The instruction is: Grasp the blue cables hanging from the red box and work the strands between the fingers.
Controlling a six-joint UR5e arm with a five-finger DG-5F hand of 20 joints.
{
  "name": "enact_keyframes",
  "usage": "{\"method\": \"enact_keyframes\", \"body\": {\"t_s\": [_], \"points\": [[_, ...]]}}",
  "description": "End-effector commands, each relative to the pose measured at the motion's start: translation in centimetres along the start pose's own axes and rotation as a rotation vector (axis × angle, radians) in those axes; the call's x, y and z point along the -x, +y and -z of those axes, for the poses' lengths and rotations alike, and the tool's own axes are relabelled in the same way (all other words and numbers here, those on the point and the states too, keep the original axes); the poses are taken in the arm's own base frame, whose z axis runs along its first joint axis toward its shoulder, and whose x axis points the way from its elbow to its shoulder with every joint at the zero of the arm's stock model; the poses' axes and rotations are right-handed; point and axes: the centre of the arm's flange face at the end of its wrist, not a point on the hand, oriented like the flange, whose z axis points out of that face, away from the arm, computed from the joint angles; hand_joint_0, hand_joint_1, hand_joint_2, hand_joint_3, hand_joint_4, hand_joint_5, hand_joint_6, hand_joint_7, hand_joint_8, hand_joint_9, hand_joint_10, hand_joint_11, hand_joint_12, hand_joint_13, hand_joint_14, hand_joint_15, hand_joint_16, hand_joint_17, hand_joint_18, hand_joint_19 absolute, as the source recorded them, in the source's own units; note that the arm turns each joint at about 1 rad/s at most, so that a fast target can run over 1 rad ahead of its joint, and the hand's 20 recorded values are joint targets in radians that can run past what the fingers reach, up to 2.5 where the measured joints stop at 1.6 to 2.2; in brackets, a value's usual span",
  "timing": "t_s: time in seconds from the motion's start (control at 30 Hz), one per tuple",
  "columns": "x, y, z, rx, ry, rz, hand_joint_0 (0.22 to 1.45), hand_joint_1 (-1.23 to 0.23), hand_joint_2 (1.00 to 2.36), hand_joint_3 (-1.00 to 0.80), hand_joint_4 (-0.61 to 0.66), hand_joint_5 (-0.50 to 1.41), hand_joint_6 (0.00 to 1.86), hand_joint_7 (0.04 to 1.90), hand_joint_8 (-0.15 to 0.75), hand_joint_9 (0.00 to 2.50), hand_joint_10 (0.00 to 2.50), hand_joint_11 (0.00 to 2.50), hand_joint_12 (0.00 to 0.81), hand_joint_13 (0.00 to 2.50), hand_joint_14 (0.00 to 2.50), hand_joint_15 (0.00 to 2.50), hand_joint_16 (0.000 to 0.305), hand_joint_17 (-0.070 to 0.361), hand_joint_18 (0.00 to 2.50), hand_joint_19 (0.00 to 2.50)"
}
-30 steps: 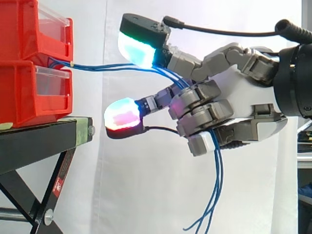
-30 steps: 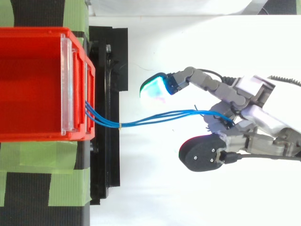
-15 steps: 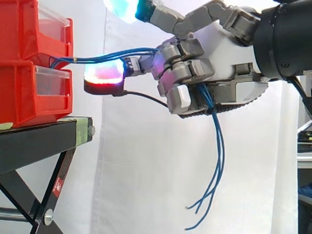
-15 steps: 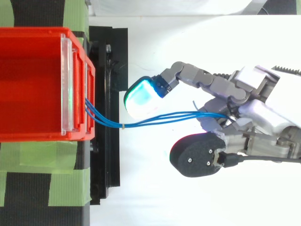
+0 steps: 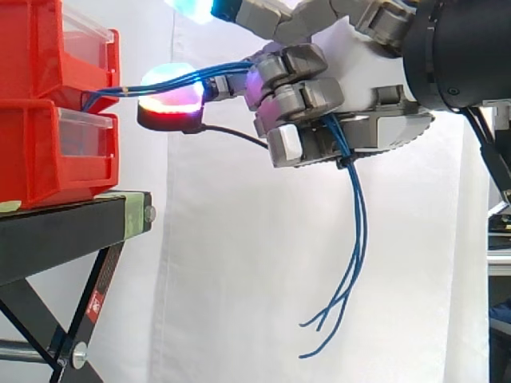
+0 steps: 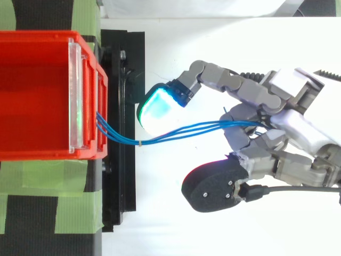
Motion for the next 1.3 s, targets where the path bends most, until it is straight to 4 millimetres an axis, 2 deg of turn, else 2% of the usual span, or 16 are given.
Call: {"method": "enact_keyframes", "body": {"t_s": [0.0, 0.13, 0.27, 0.4, 0.67, 0.93, 1.27], "points": [[0.1, -0.1, 0.0, -0.004, -0.015, 0.02, 0.79, -0.63, 1.0, -1.0, 0.17, 0.16, 0.0, 1.35, 0.439, 1.05, 2.5, 2.5, 0.486, 1.47, 2.5, 1.59, 0.056, 0.125, 1.79, 0.83], [0.4, -0.2, 0.0, -0.014, -0.033, 0.052, 0.79, -0.63, 1.0, -1.0, 0.17, 0.16, 0.0, 1.35, 0.439, 1.05, 2.5, 2.5, 0.486, 1.47, 2.5, 1.59, 0.056, 0.125, 1.79, 0.83], [1.1, -0.7, 0.2, -0.045, -0.042, 0.182, 0.79, -0.62, 1.0, -1.0, 0.17, 0.17, 0.0, 1.34, 0.439, 1.05, 2.5, 2.5, 0.486, 1.47, 2.5, 1.59, 0.056, 0.125, 1.79, 0.83], [1.2, -0.8, 0.2, -0.05, -0.041, 0.23, 0.79, -0.62, 1.0, -1.0, 0.18, 0.19, 0.0, 1.35, 0.439, 1.05, 2.5, 2.5, 0.486, 1.47, 2.5, 1.59, 0.056, 0.125, 1.79, 0.83], [1.1, -0.6, 0.2, -0.045, -0.041, 0.224, 0.8, -0.61, 1.0, -1.0, 0.18, 0.21, 0.06, 1.36, 0.439, 1.05, 2.5, 2.5, 0.486, 1.47, 2.5, 1.59, 0.056, 0.125, 1.79, 0.83], [0.6, -0.4, 0.4, -0.035, -0.034, 0.21, 0.84, -0.63, 1.0, -1.0, 0.17, 0.17, 0.31, 1.3, 0.439, 1.05, 2.5, 2.5, 0.486, 1.47, 2.5, 1.59, 0.056, 0.125, 1.79, 0.83], [-0.5, 0.0, 0.8, -0.011, -0.026, 0.184, 0.88, -0.63, 1.01, -0.84, 0.16, 0.14, 0.54, 1.23, 0.439, 1.05, 2.5, 2.5, 0.486, 1.47, 2.5, 1.59, 0.056, 0.125, 1.79, 0.83]]}}
